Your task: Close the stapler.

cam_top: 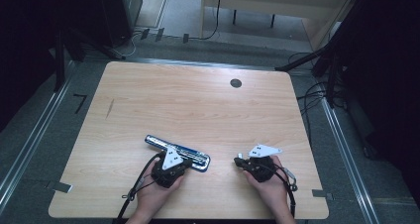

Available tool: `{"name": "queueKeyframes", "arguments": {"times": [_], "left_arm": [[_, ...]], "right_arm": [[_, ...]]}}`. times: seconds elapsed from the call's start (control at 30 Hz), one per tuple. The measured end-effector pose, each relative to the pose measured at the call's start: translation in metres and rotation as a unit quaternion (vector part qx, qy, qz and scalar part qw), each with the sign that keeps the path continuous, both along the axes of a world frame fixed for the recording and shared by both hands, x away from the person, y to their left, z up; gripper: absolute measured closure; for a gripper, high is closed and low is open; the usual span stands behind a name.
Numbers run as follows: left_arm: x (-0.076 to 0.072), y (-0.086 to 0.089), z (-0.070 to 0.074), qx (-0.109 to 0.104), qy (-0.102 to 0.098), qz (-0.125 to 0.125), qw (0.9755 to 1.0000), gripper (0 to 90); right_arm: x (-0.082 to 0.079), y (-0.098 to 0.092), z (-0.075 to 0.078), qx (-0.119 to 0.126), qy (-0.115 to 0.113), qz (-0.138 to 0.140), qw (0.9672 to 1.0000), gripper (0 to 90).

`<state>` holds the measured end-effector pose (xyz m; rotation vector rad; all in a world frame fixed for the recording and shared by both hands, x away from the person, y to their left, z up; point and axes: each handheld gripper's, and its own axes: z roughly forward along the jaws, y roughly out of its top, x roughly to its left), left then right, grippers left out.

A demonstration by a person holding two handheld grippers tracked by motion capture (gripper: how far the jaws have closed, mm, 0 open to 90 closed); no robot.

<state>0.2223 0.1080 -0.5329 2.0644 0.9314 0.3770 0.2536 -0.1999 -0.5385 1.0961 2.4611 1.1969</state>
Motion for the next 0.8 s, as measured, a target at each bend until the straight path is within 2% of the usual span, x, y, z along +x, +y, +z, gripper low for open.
{"name": "queueKeyframes", "arguments": {"times": [0.47,0.6,0.67,0.73,0.8], "left_arm": [[0.0,0.0,0.0,-0.001,0.001,0.0,1.0,90.0],[0.0,0.0,0.0,-0.001,0.001,-0.001,1.0,90.0],[0.001,0.001,0.0,0.0,0.002,-0.001,1.0,90.0],[0.001,0.001,0.0,0.0,0.002,-0.001,1.0,90.0],[0.001,0.001,0.0,0.0,0.002,-0.001,1.0,90.0]], "right_arm": [[0.002,-0.018,0.0,0.001,-0.001,-0.025,0.9997,90.0],[0.003,-0.024,0.004,0.007,-0.01,-0.033,0.9994,90.0],[0.006,-0.034,0.009,0.028,-0.007,-0.046,0.9985,90.0],[0.008,-0.04,0.013,0.038,-0.014,-0.053,0.9978,82.1],[0.009,-0.043,0.014,0.035,-0.011,-0.05,0.9981,79.2]]}}
